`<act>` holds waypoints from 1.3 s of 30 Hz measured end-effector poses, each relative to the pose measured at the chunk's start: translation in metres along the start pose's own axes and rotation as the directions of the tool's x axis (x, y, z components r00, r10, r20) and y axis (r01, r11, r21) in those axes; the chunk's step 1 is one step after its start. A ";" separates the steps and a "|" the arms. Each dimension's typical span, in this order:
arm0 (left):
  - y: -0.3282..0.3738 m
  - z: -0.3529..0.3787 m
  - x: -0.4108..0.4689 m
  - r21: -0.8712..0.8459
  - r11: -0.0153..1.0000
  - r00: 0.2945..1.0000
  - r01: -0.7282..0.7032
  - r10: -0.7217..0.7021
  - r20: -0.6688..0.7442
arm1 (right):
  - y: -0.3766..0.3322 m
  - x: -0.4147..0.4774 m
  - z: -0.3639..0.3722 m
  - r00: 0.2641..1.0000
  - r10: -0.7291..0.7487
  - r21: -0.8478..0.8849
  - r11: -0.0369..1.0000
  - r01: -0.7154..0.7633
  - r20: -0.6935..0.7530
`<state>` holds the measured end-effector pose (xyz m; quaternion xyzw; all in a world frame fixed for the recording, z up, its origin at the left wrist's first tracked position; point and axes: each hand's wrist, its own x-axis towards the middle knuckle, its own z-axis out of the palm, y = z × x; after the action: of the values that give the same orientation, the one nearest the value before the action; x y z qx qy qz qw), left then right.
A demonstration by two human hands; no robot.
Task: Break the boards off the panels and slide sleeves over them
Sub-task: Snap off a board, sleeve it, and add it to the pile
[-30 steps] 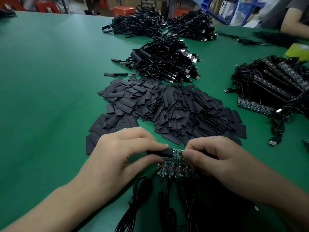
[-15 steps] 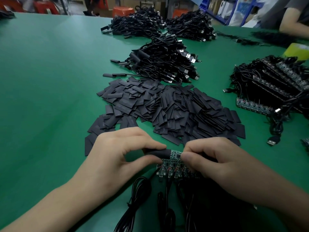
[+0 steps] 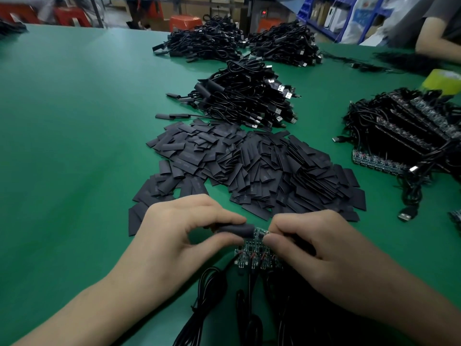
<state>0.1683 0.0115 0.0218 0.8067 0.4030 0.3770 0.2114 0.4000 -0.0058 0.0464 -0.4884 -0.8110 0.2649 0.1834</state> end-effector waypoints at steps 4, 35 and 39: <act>0.003 0.001 -0.001 0.064 0.987 0.986 -0.147 0.141 0.090 | 0.001 0.000 0.001 0.998 0.011 0.050 0.999 -0.014 0.061; 0.006 0.004 0.003 -0.117 0.992 0.982 0.042 -0.063 -0.178 | -0.007 -0.001 0.010 0.923 -0.045 0.249 0.957 0.150 -0.383; 0.007 0.004 0.002 -0.101 0.994 0.970 0.032 -0.055 -0.236 | -0.007 -0.002 0.010 0.953 0.026 0.353 0.932 0.086 -0.301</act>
<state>0.1760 0.0083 0.0245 0.7354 0.4245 0.4854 0.2082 0.3903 -0.0127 0.0425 -0.4681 -0.7183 0.3295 0.3955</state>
